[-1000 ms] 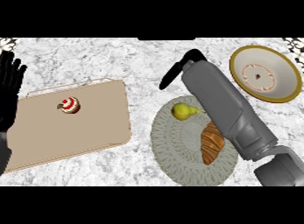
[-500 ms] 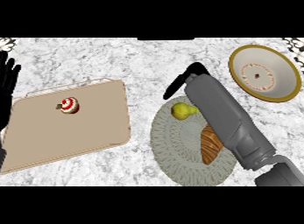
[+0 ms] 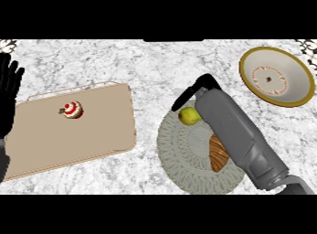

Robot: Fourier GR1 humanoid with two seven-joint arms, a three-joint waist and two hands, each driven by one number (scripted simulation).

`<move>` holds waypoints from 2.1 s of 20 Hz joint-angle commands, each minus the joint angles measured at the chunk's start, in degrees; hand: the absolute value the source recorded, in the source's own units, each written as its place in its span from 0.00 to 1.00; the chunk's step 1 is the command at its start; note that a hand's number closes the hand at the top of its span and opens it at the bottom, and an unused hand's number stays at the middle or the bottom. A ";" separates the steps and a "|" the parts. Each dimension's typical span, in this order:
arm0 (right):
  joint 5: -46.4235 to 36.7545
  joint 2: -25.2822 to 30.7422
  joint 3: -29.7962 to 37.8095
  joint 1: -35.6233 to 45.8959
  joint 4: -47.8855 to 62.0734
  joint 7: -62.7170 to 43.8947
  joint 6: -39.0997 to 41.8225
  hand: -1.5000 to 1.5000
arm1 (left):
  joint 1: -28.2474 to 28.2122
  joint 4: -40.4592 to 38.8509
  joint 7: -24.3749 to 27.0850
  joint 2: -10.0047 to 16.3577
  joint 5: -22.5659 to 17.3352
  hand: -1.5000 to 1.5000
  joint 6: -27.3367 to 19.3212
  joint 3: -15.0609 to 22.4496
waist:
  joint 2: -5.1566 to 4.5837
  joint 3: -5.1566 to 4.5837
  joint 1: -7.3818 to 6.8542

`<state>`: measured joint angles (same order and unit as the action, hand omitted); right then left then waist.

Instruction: Pick the pear from the placemat and place it in the bowl

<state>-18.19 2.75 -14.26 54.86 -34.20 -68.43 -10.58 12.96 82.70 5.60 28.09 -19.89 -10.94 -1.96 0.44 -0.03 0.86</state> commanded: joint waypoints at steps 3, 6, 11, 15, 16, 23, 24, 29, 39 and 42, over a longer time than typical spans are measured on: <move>-0.57 -0.58 1.58 -0.28 1.84 -9.40 -0.46 0.00 | -0.54 2.04 -1.01 -2.06 1.75 0.50 -1.61 1.08 | -0.31 0.01 -0.91; -1.88 -1.79 0.71 -2.55 -0.31 -9.49 -1.50 0.00 | -0.34 1.51 -1.79 0.80 0.03 0.50 1.99 -1.62 | -0.25 0.00 -0.72; -2.14 -2.52 1.48 -3.29 -1.06 -10.88 -2.02 0.00 | -0.56 1.44 -0.67 -2.99 3.07 0.50 -0.82 0.67 | -0.25 0.00 -0.57; -1.20 -2.71 1.94 -5.59 1.84 -8.25 -3.50 0.00 | -1.88 1.28 0.70 -1.58 1.63 0.50 2.82 -1.10 | -0.44 -0.01 -1.30; -1.79 -1.68 2.79 -6.26 2.03 -6.68 -2.51 0.00 | 0.10 2.44 -2.34 -3.55 3.80 0.50 -1.15 0.91 | -0.40 0.03 -0.84; -2.98 -2.74 0.03 -9.65 0.25 -5.63 -3.13 1.00 | 0.50 -0.67 -0.07 -2.12 2.14 0.50 2.41 -2.42 | -0.34 0.00 -0.69; -4.81 -2.06 -0.13 -9.80 0.26 -4.04 -4.23 1.00 | -2.79 2.34 -0.91 -1.84 2.25 0.50 2.77 -2.12 | -0.29 0.02 -1.11; -8.46 -2.56 -0.84 -7.34 0.61 -5.90 -3.88 1.00 | 1.22 1.24 -2.16 -2.59 3.30 0.50 1.78 -2.05 | -0.43 0.02 -1.13; -12.30 25.21 -6.56 -16.31 -5.39 35.09 12.87 1.00 | -1.48 1.80 -1.51 -2.74 3.24 0.50 1.07 -3.30 | -0.60 0.56 3.00; -13.11 32.85 -7.22 -17.49 -6.38 46.34 14.65 1.00 | -2.07 1.66 -1.37 -2.53 3.10 0.50 0.94 -3.93 | -0.95 0.74 3.29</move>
<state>-29.85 26.84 -19.99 38.79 -39.48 -34.14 0.88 11.53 84.51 4.06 25.38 -16.69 -9.87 -5.37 -0.09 0.42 3.26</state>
